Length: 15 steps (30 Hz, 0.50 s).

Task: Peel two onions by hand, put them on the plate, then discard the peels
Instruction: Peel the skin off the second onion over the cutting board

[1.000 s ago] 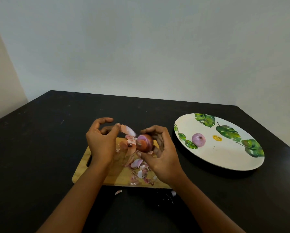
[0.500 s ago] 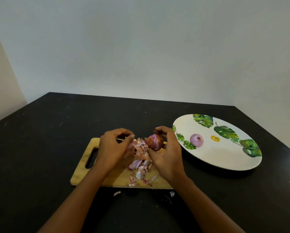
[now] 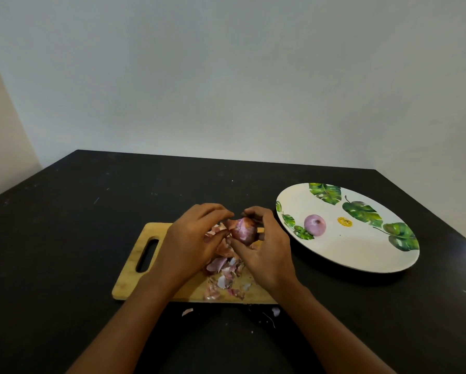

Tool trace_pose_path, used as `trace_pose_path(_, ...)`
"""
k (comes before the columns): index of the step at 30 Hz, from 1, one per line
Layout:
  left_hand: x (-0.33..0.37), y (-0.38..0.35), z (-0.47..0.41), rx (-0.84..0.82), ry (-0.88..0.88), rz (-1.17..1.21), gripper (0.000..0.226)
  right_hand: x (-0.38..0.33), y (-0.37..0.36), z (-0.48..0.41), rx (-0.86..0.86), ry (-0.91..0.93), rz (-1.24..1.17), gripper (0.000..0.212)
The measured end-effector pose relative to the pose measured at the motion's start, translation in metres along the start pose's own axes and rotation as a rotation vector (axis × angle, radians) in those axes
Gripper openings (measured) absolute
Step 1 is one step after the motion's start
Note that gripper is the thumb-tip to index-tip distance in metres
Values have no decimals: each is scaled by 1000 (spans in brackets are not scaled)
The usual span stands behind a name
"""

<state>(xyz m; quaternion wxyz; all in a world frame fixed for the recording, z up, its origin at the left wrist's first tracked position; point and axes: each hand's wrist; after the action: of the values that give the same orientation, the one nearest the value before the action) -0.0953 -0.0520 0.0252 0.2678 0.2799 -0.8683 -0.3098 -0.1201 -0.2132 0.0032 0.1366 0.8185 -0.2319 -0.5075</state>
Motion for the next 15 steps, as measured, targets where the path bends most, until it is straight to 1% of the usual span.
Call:
trace_pose_path(2,1,0,1,-7,-48,-20,27,1,0,0,2,-1,6,57)
trace_pose_path(5,0,0,1,-5,-69,-28,29,2,0,0,0,-8,17,56)
trace_pose_path(9,1,-1,2,-21,-17,30,28,4,-2,0,-17,-13,37,55)
trace_pose_path(15,4,0,2,33,34,101,25,6,-4,-1,-13,15,46,54)
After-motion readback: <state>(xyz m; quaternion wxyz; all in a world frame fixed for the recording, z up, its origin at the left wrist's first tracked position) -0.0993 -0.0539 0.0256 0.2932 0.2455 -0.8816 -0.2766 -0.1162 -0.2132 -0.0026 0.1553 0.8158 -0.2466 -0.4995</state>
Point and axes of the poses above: each hand's wrist, its own z-axis away from the middle knuckle, its own y-axis out of the back of the hand, x = y × z, and after that the axes turned 5 degrees about -x, right-handed
